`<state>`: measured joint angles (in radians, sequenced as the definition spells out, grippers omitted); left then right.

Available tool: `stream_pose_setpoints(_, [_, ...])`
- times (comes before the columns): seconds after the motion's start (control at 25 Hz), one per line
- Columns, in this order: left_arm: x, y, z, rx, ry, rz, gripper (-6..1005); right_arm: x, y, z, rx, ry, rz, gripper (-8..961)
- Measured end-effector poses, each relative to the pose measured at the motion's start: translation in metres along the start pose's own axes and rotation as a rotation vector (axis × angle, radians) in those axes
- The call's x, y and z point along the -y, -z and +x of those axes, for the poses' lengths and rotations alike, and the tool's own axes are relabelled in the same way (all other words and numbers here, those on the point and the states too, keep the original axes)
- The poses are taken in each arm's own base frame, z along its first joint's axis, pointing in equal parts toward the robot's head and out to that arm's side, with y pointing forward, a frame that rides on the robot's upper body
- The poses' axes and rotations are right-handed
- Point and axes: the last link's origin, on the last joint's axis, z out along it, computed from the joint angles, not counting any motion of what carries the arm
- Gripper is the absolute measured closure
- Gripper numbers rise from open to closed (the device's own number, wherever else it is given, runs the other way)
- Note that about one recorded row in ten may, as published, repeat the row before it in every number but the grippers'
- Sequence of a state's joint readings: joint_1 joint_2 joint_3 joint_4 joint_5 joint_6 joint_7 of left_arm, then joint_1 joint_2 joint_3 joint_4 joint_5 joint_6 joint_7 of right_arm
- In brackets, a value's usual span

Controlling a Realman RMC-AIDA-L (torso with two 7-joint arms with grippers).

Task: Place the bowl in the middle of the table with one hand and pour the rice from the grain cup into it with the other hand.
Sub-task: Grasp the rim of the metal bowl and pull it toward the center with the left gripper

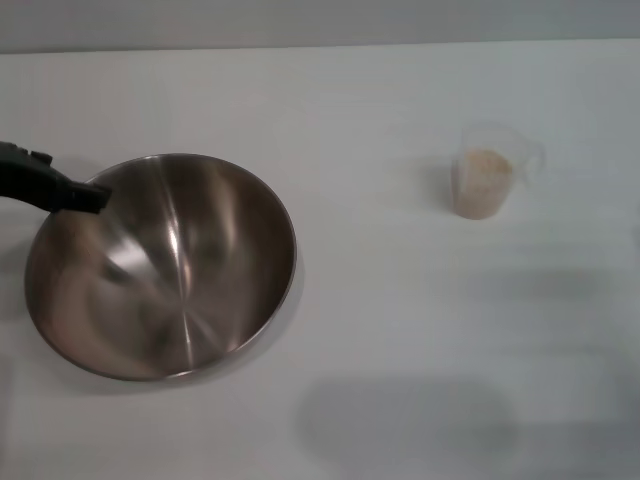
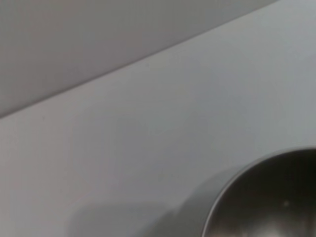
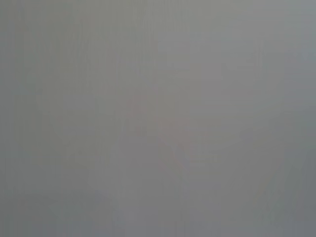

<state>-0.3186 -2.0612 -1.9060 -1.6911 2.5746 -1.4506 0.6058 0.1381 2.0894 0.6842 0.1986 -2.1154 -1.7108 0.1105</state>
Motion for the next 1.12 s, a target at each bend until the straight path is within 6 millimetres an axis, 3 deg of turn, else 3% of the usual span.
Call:
stream_pose_setpoints(0.56, [0.007,-0.016,-0.011,0.062,0.008,0.032,204,0.000,0.000,0.000,-0.001,0.000,0.000,271])
stream_pose_setpoints(1.12, [0.001,-0.031,-0.015,0.105,-0.006,0.007,208,0.000,0.001,0.000,-0.002,0.001,0.001,271])
